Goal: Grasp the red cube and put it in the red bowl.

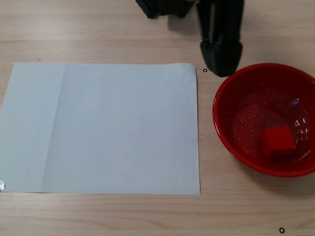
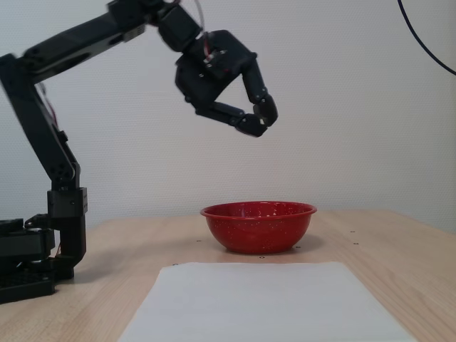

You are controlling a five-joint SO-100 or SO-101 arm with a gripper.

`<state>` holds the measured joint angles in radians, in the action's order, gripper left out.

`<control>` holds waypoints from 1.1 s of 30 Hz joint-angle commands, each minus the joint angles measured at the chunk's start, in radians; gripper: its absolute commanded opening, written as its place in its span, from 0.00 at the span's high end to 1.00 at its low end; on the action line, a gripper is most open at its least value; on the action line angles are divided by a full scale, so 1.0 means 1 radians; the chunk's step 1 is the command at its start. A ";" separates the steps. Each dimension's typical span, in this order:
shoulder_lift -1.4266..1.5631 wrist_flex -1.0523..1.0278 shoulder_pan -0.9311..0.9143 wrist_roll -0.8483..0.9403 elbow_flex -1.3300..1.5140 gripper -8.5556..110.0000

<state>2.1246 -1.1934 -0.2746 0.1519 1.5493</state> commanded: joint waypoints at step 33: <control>0.931 1.109 0.115 -0.086 1.459 0.93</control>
<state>2.9897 -0.1411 -0.1657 0.0813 3.0511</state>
